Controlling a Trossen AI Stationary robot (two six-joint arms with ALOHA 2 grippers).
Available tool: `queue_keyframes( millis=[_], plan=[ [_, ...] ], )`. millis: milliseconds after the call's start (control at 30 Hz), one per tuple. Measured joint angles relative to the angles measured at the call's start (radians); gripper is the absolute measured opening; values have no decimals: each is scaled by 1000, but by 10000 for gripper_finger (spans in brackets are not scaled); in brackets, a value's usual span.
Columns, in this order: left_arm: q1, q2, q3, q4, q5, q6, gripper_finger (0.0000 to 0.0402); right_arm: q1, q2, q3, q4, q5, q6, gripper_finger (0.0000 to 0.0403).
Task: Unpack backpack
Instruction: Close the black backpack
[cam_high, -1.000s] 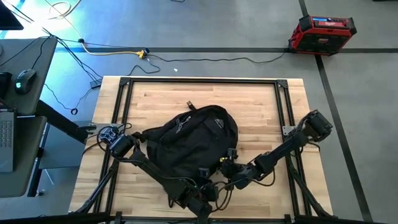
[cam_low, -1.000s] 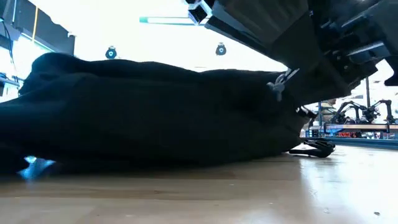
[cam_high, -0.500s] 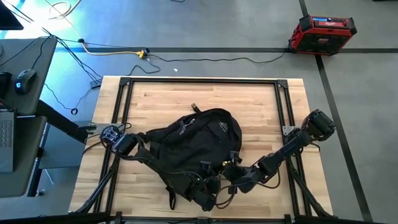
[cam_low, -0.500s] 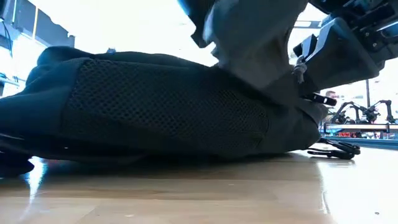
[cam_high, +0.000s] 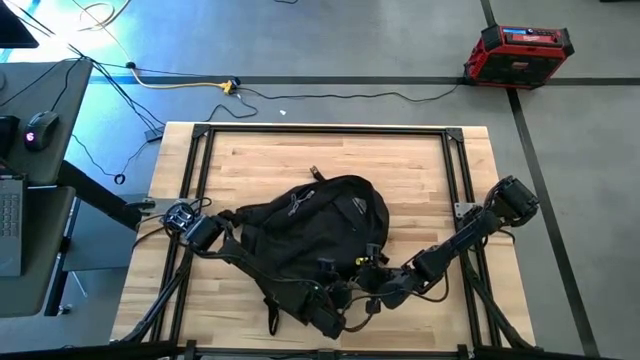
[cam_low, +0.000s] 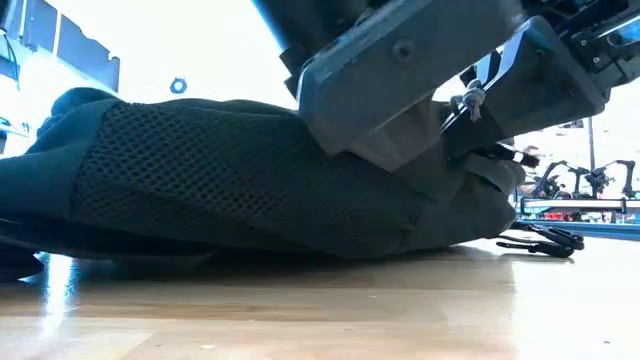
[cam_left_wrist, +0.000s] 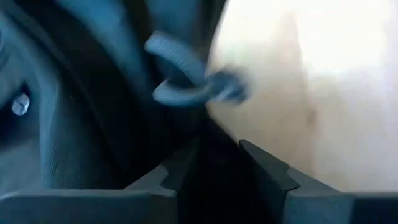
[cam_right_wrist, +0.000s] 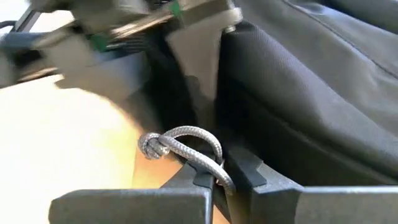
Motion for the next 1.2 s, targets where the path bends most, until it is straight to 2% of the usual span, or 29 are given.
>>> queue_keyframes(
  millis=[67, 133, 367, 700, 767, 867, 1000, 1100, 1200],
  plan=[
    [1, 0, 1, -64, 9, -64, 35, 0, 0, 2, -23, 1, 26, 0],
    [-1, -3, 9, -140, 27, -124, 11, 0, 0, 4, -54, 6, 52, 0],
    [-24, -3, 8, -355, 11, -297, 1, 2, -12, 9, -253, 36, 174, 0],
    [-68, -2, -31, -826, 63, -713, 1, 42, -104, 4, -726, 122, 415, 0],
    [-76, -2, -54, -835, 54, -773, 1, 57, -116, 3, -766, 139, 440, 0],
    [-89, -6, -68, -806, 8, -761, 0, 73, -115, 1, -746, 149, 442, 0],
    [-116, -11, 15, -699, -137, -637, 1, 73, -115, 0, -660, 134, 396, 0],
    [-135, -13, 81, -508, -266, -445, 11, 71, -115, 0, -633, 134, 375, 0],
    [-137, -13, 91, -194, -358, -146, 39, 68, -114, 0, -563, 134, 347, 0]
  ],
)
